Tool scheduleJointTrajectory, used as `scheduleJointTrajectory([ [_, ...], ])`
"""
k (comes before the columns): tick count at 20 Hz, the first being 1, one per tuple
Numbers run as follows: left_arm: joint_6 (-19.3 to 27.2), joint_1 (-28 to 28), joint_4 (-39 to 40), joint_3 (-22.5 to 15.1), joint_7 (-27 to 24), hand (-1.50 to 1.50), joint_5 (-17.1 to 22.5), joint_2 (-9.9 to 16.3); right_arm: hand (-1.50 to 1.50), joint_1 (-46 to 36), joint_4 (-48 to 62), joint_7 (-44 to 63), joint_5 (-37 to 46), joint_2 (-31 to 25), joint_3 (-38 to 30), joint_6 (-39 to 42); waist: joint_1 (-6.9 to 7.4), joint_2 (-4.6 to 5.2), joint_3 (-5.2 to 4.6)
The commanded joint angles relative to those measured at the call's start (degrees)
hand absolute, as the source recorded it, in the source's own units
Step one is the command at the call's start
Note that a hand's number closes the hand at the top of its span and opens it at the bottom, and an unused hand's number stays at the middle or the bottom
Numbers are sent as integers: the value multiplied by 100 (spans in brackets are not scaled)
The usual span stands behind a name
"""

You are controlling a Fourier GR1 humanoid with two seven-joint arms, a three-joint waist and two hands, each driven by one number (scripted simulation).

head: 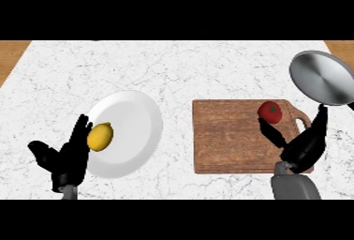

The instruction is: Pick the tomato from the cutting board and place it in the pan

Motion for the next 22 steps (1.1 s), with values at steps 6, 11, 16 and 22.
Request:
scheduleJointTrajectory([
  [6, 102, 86, 58, -147, 216, 0, -55, -155, -150, -1382, 492, 2698, 1454, -259, -674, 2989, 39, 6, -19],
  [11, -17, 36, 263, -117, 114, 0, -26, -146, -150, -2186, 794, 3708, 1227, -529, -677, 5014, 8, 12, -9],
  [16, 292, 416, -257, -423, 262, 0, -268, -390, -150, -2494, 554, 3870, 964, -724, -809, 5766, -9, -11, 20],
  [22, 0, 2, 376, -79, 38, 0, -58, -251, -150, -2976, 1342, 3955, 393, -745, -1273, 6704, -41, 15, 15],
])
